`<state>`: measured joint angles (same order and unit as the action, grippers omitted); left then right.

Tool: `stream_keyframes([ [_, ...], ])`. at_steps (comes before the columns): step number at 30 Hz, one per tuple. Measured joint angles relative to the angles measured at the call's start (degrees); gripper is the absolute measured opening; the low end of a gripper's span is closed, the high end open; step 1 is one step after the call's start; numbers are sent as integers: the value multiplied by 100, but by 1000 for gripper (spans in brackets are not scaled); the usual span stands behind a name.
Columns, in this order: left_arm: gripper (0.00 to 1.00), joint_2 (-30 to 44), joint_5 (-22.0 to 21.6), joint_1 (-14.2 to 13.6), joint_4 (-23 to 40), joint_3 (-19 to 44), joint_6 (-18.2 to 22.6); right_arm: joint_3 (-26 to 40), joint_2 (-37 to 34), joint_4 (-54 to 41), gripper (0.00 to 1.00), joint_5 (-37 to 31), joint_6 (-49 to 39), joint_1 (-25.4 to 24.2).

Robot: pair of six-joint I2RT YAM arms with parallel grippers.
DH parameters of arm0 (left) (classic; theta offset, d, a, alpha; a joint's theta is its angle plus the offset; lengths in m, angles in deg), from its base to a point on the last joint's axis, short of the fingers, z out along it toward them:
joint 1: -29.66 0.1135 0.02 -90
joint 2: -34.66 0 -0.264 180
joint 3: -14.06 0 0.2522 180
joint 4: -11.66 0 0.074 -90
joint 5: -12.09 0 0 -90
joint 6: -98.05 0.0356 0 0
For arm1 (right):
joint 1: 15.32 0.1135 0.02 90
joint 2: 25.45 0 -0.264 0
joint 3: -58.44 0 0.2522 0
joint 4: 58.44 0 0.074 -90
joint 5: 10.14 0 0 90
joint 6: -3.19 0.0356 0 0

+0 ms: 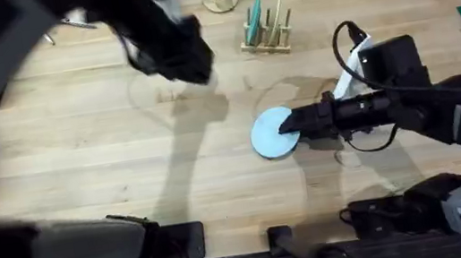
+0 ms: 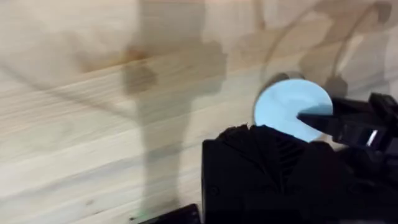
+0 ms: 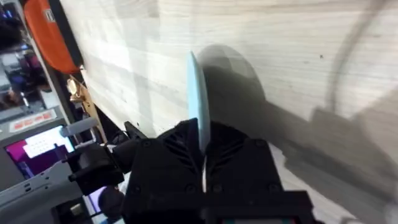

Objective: Pick up the plates from the table one by one and place each into a slot on the dish rack.

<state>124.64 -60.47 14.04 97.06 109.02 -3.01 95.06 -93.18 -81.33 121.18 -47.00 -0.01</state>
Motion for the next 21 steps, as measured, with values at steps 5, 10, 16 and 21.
stream_keyframes([
  [5,41,-593,-828,314,276,544,-10,196,1,-15,31,-4,-206,0],
  [10,41,-1153,-1684,410,357,884,-25,607,-1,-425,32,-148,-526,0],
  [16,103,-1437,-2278,410,515,908,-18,1416,-1,-1753,31,-795,-1254,0],
  [21,667,-1384,-2418,410,613,906,-19,2297,-1,-2311,32,-1348,-1766,0],
])
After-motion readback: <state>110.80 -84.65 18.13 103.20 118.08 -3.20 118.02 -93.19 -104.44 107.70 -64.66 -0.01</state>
